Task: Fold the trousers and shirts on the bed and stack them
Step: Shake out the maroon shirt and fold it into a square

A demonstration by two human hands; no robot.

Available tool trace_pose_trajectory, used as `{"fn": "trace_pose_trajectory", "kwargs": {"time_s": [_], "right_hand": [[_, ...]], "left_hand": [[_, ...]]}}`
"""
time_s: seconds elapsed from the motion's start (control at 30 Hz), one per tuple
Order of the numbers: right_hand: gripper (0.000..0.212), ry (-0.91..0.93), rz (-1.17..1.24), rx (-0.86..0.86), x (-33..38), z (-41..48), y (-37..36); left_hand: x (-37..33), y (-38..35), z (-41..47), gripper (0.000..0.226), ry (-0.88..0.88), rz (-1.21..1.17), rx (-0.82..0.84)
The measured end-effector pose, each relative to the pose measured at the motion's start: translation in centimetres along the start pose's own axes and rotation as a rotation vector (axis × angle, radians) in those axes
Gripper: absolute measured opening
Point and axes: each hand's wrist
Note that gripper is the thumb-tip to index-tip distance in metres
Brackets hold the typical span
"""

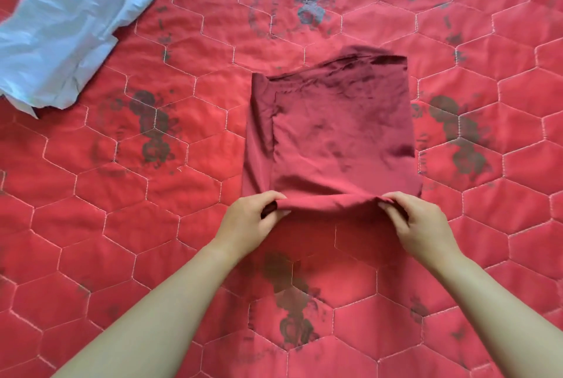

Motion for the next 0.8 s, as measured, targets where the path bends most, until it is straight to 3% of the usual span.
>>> {"fn": "trace_pose_trajectory", "kwargs": {"time_s": [0.17, 0.3, 0.6, 0.67, 0.73, 0.8], "right_hand": [[0.011, 0.019, 0.008, 0.007, 2.1, -1.8, 5.3], [0.009, 0.031, -0.025, 0.028, 3.1, 1.2, 7.5], [0.019, 0.013, -0.198, 0.024, 2.0, 15.3, 3.9], [0.019, 0.017, -0.23, -0.005, 1.9, 17.1, 2.9], [0.026, 0.051, -0.324, -0.122, 2.0, 17.5, 1.6], [0.034, 0.119, -0.35, -0.181, 2.8, 16.5, 0.0]], "left_hand": [[-4.0, 2.6, -2.4, 0.01, 0.019, -0.163, -0.006], [-5.1, 3.8, 0.5, 0.012, 0.127, -0.274, 0.014], [-1.6, 2.4, 11.8, 0.007, 0.386, -0.371, -0.198], [-1.3, 2.0, 12.8, 0.022, 0.47, -0.376, -0.259], [-0.9, 1.4, 12.9, 0.049, 0.433, -0.167, -0.337], [-1.2, 0.6, 12.1, 0.063, 0.217, 0.167, -0.357]]}}
Point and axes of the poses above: each hand's wrist, its own z-axis towards the middle knuckle, its own y-axis out of the back of the hand, x = y × z, and after that the axes turned 1 degree about y, right-handed
